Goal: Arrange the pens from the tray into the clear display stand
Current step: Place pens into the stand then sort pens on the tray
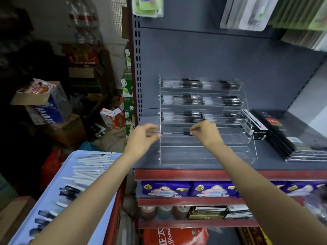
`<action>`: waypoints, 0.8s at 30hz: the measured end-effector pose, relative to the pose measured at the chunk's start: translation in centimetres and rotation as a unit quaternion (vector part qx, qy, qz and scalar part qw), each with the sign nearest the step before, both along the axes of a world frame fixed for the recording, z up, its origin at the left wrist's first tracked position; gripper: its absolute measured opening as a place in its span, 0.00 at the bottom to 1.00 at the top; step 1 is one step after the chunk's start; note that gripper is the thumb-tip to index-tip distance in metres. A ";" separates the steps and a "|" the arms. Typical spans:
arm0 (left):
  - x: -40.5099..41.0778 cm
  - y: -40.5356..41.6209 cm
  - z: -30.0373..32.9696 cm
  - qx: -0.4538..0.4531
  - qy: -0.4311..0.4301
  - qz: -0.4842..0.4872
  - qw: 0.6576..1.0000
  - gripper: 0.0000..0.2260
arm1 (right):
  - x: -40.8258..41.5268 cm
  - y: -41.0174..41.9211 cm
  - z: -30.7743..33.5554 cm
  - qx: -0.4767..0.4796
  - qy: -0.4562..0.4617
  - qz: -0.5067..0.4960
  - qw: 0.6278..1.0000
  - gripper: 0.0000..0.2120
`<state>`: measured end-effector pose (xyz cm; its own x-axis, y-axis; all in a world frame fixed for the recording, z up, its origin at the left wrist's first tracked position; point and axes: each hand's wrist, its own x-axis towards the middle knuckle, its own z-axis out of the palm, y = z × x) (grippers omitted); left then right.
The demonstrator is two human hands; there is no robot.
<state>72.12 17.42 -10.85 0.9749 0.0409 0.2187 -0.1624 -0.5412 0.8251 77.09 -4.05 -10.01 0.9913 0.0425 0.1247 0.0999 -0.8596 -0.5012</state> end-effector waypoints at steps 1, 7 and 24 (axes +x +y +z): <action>-0.5 0.1 0.1 0.000 -0.007 0.010 1.000 0.14 | -0.5 0.4 0.3 0.011 -0.015 0.018 1.000 0.06; -5.2 3.3 -0.8 0.032 0.002 0.064 0.997 0.08 | -6.1 5.6 1.1 0.077 -0.095 0.136 0.983 0.09; -12.6 25.5 -14.5 0.198 0.214 0.087 0.953 0.14 | -11.7 27.5 -13.0 -0.048 0.167 0.275 0.945 0.16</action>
